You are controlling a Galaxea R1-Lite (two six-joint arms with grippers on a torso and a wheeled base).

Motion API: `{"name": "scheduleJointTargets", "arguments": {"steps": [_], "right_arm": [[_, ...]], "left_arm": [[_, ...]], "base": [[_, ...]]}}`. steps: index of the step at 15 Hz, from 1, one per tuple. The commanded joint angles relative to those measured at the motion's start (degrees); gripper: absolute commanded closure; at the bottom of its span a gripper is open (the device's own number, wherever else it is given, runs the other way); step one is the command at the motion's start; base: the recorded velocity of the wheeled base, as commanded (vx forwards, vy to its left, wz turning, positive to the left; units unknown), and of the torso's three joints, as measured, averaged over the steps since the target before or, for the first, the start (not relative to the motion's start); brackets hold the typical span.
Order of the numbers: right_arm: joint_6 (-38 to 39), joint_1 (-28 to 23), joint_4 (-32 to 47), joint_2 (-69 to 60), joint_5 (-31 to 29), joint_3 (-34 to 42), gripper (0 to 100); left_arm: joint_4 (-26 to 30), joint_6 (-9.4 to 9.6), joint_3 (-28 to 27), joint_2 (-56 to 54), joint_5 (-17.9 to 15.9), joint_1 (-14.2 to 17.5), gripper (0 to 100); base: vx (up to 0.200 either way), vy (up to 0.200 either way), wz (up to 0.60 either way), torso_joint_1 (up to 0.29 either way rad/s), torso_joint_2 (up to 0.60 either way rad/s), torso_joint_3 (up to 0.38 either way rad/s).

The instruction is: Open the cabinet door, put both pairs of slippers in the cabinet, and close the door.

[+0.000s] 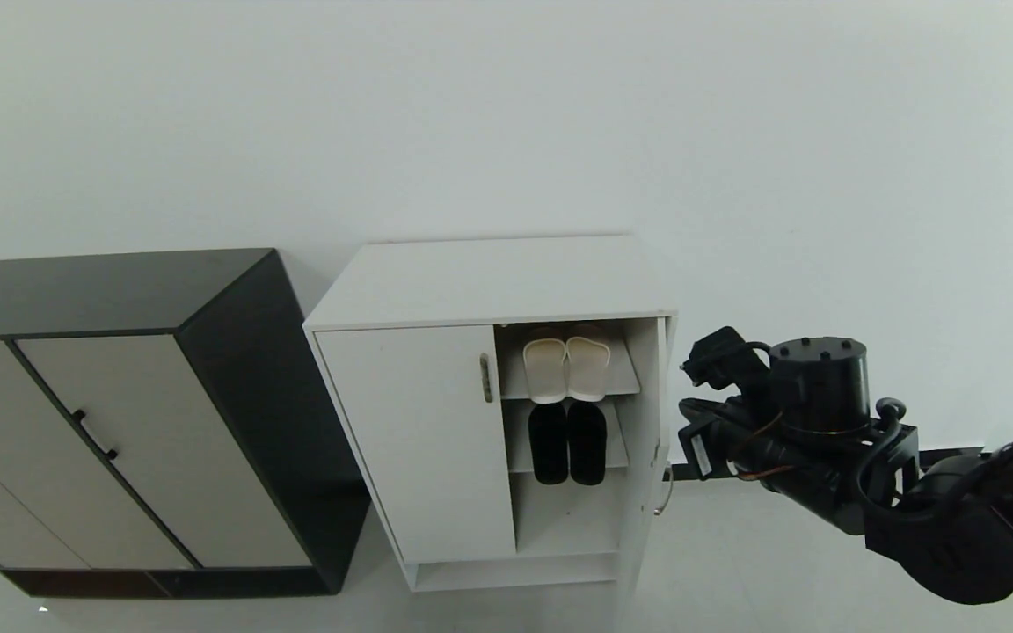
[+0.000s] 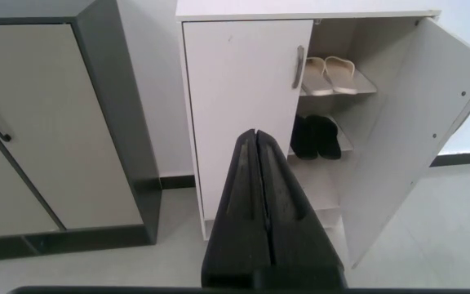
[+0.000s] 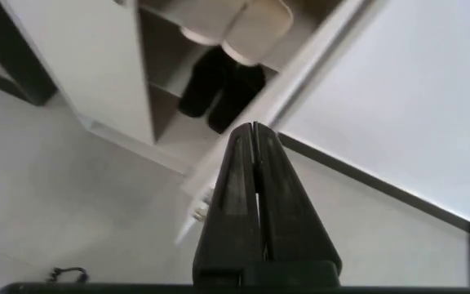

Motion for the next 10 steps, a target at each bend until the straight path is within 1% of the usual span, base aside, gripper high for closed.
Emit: {"name": "scheduleJointTargets", "arguments": {"steps": [1,7,10], "right_arm": [[-0.4,-1.6,0.0,1.4,0.0,0.4,100],[-0.3,-1.9,-0.4,7.8,0.5,-0.9,100],[3.1,0.0,-5.4,10.7,2.1,-2.6,100]], "left_arm": [[0.0,-0.04,0.0,0.1,0.0,0.0,100],[0.0,-0.04,0.0,0.1,0.0,0.0,100],[0.0,-0.04,0.0,0.1,0.0,0.0,100]], "base": [[0.000,0.000,0.00,0.000,0.00,0.000],[0.000,0.000,0.00,0.000,0.00,0.000],[0.000,0.000,0.00,0.000,0.00,0.000]]}}
